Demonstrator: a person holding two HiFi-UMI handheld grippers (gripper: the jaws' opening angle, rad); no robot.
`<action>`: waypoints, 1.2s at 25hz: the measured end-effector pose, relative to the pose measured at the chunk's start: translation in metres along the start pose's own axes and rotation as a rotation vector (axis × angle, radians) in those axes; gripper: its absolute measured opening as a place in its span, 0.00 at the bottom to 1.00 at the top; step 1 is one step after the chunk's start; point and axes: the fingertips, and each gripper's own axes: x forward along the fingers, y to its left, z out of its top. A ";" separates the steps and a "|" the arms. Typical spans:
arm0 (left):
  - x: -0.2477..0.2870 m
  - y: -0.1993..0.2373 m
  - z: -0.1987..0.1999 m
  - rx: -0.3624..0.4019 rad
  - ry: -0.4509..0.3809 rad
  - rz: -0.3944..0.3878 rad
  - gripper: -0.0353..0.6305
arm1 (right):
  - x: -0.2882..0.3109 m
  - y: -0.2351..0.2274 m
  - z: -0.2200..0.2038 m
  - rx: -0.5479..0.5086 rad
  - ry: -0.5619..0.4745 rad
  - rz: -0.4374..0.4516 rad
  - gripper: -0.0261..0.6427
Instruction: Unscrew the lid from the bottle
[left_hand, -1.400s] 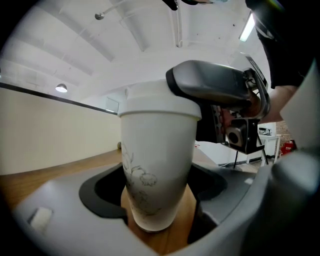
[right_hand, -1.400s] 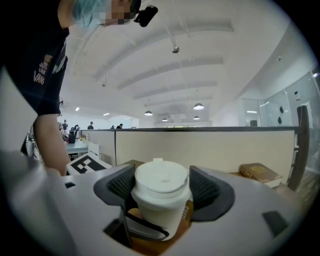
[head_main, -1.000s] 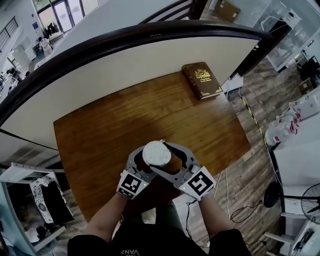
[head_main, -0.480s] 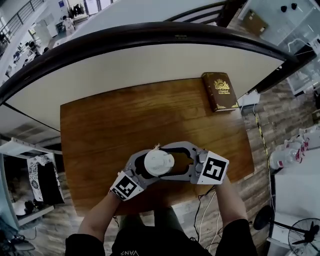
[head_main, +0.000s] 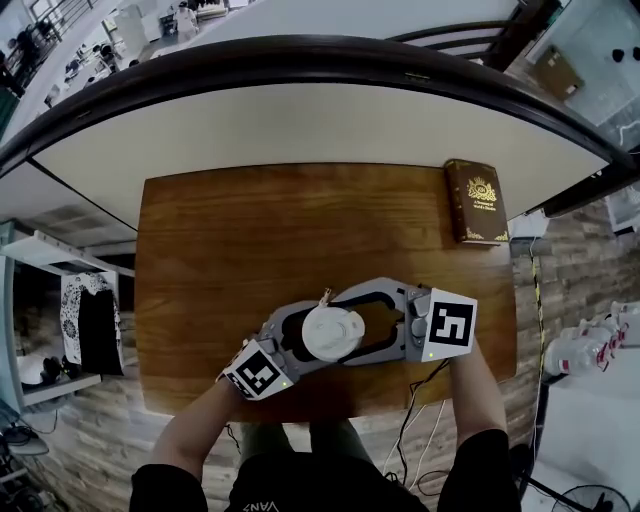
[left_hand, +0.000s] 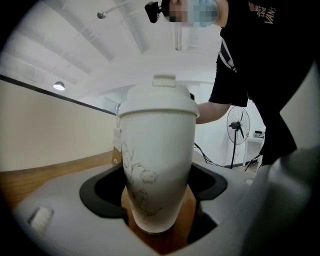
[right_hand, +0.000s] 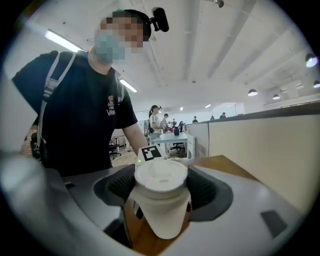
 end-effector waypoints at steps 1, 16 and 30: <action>-0.001 0.000 0.000 0.003 -0.001 0.001 0.62 | 0.001 -0.001 0.003 0.040 -0.017 -0.014 0.50; -0.001 0.000 -0.004 -0.001 0.002 0.002 0.62 | -0.037 0.002 0.008 0.168 -0.194 -0.878 0.50; 0.003 0.003 -0.006 -0.010 0.005 0.021 0.62 | -0.014 0.006 0.003 0.162 -0.069 -1.345 0.50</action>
